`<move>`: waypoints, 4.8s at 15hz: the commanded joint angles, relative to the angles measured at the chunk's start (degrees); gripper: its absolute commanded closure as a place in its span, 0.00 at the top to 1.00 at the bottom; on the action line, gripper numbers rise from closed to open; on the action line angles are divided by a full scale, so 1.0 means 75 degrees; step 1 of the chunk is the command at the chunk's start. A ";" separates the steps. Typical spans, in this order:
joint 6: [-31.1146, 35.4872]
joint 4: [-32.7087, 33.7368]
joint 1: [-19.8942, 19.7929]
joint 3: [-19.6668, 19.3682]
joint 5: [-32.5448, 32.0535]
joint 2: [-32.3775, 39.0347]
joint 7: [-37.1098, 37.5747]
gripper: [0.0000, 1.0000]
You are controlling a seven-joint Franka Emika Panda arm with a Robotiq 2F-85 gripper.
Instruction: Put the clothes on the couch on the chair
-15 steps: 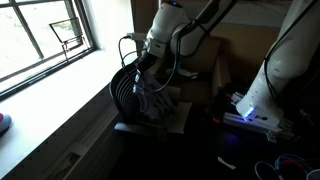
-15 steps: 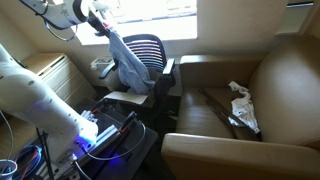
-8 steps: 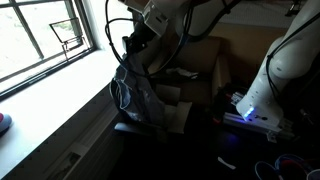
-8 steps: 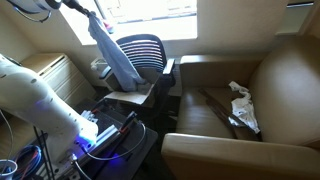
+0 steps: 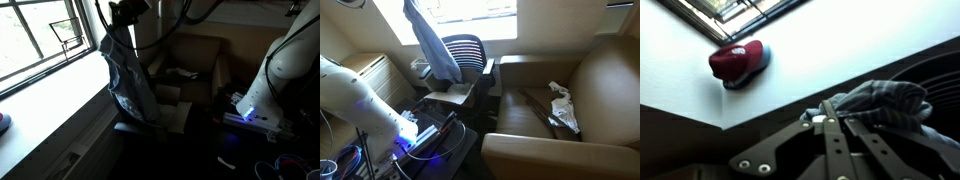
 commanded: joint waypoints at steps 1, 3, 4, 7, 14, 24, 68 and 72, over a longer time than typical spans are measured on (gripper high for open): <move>-0.0691 0.1261 -0.0562 0.0420 -0.0346 -0.0442 0.1645 0.00; -0.0444 0.1006 -0.0319 0.0254 -0.0264 -0.0394 0.1419 0.02; -0.0588 0.1344 -0.0491 0.0372 -0.0457 -0.0469 0.1845 0.02; -0.0720 0.1648 -0.0650 0.0475 -0.0523 -0.0463 0.2079 0.00; 0.0709 0.3963 -0.1764 0.1370 -0.3813 0.0801 0.4578 0.00; 0.0965 0.5379 -0.2536 0.1371 -0.6116 0.1249 0.6988 0.00; -0.7833 0.6587 0.0317 -0.1716 -0.3015 0.2375 0.6628 0.00; -0.5181 0.6076 0.0594 -0.1506 -0.3493 0.2866 0.7689 0.00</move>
